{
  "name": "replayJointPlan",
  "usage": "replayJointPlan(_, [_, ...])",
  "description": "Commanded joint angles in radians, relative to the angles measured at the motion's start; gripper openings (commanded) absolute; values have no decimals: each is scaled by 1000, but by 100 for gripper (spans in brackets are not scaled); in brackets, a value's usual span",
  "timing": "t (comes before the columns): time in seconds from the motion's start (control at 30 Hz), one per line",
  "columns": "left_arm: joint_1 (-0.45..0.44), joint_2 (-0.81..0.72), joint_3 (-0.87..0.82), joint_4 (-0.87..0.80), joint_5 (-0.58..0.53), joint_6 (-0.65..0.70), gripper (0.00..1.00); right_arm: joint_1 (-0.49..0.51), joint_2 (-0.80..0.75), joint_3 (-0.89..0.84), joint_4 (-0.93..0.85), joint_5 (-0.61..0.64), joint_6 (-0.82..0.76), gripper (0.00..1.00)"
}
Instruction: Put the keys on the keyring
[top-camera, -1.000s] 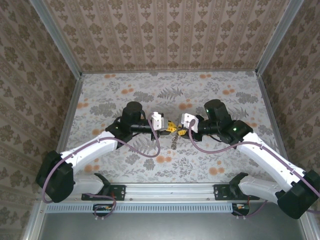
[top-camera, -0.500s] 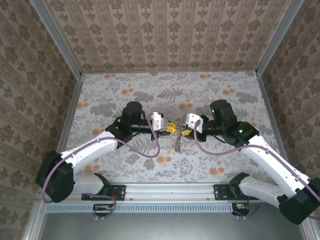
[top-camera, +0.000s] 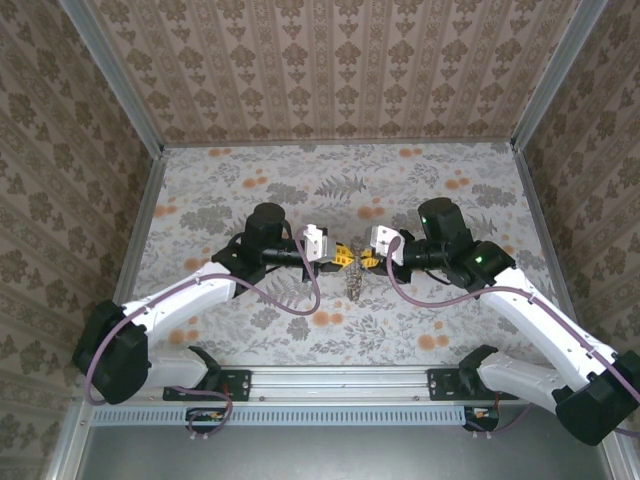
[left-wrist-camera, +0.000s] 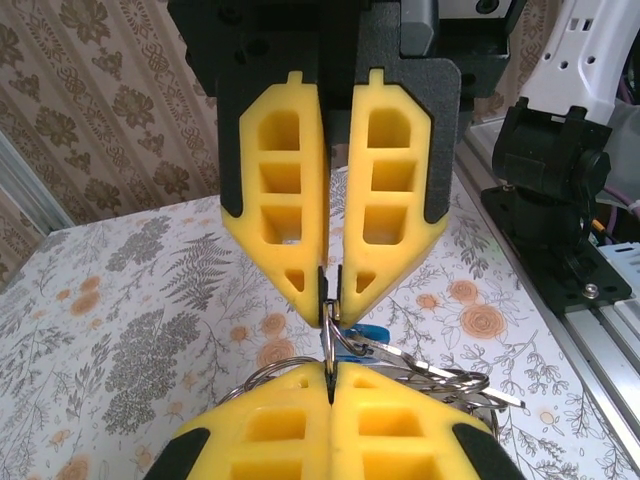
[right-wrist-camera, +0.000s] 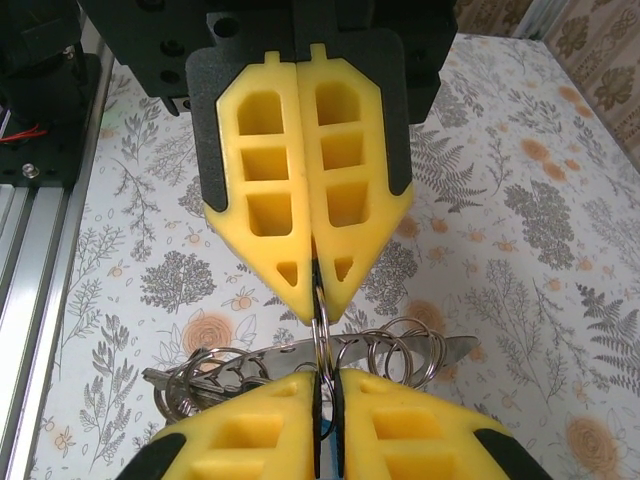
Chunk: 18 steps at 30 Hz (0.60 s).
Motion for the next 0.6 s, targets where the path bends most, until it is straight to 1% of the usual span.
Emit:
replayJointPlan(0.0, [-6,7,22,57,59,-14,0,-4,11,12,14,-8,7,17])
replayJointPlan(0.07, [-8,11,24,63,65,-13,0,-4,13,8,26,-22,13,19])
replayJointPlan(0.2, [-12,22,27,79,66,-16,0,-4,21,0,50,-48,27,19])
replayJointPlan(0.3, [-16,30,31,90,64,-20,0,-4,31,1,51,-64,33,13])
replayJointPlan(0.4, [-17,31,34,92,53,-22,0,-3,41,8,38,-74,28,3])
replayJointPlan(0.47, [-16,29,35,84,29,-31,0,-3,44,10,31,-65,20,0])
replayJointPlan(0.5, [-13,24,38,64,16,-31,0,-4,41,9,32,-55,14,0])
replayJointPlan(0.57, [-10,16,54,-16,-12,-10,8,-3,36,11,31,-37,3,0])
